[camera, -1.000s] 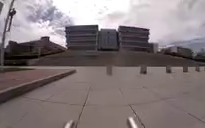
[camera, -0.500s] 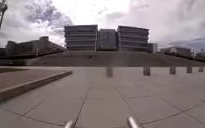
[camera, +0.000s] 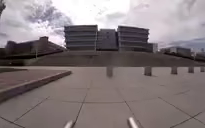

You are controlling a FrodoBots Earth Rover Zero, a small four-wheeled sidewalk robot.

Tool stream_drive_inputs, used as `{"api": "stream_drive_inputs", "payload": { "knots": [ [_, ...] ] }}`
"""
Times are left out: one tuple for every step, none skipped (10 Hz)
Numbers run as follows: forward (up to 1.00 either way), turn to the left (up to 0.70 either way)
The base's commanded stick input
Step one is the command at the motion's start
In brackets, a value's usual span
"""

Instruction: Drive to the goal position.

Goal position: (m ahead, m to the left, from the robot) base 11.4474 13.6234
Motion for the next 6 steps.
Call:
{"api": "stream_drive_inputs", "payload": {
  "knots": [
    [0.10,0.00],
    [0.44,0.01],
    [0.81,0.01],
    [1.00,0.01],
    [1.00,0.01],
    [1.00,0.01]
  ]
}}
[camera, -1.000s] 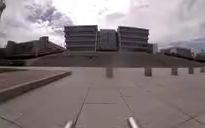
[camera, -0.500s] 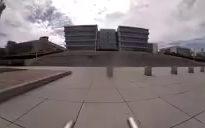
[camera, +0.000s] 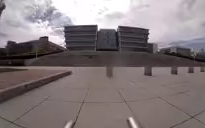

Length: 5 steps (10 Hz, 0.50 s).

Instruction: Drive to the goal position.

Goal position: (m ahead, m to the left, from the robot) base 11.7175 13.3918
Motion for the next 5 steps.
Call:
{"api": "stream_drive_inputs", "payload": {
  "knots": [
    [1.00,0.01],
    [1.00,0.01],
    [1.00,0.01],
    [1.00,0.01],
    [1.00,0.01]
  ]
}}
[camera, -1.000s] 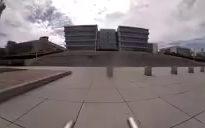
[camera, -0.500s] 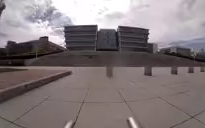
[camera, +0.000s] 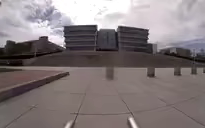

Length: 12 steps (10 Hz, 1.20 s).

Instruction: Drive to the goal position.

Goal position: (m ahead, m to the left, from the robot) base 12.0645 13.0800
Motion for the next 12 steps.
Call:
{"api": "stream_drive_inputs", "payload": {
  "knots": [
    [1.00,0.01],
    [1.00,0.01],
    [1.00,0.02],
    [1.00,0.08],
    [1.00,0.41],
    [1.00,0.40],
    [1.00,0.30],
    [1.00,0.12],
    [1.00,0.01],
    [1.00,0.01],
    [1.00,0.01],
    [1.00,0.01]
  ]
}}
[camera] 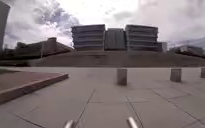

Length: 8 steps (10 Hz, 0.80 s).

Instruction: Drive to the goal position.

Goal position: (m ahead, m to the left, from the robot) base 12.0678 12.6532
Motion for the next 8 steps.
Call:
{"api": "stream_drive_inputs", "payload": {
  "knots": [
    [1.00,0.01],
    [1.00,0.01],
    [1.00,0.01],
    [1.00,0.01],
    [1.00,0.01],
    [1.00,0.01],
    [1.00,0.01],
    [1.00,0.01]
  ]
}}
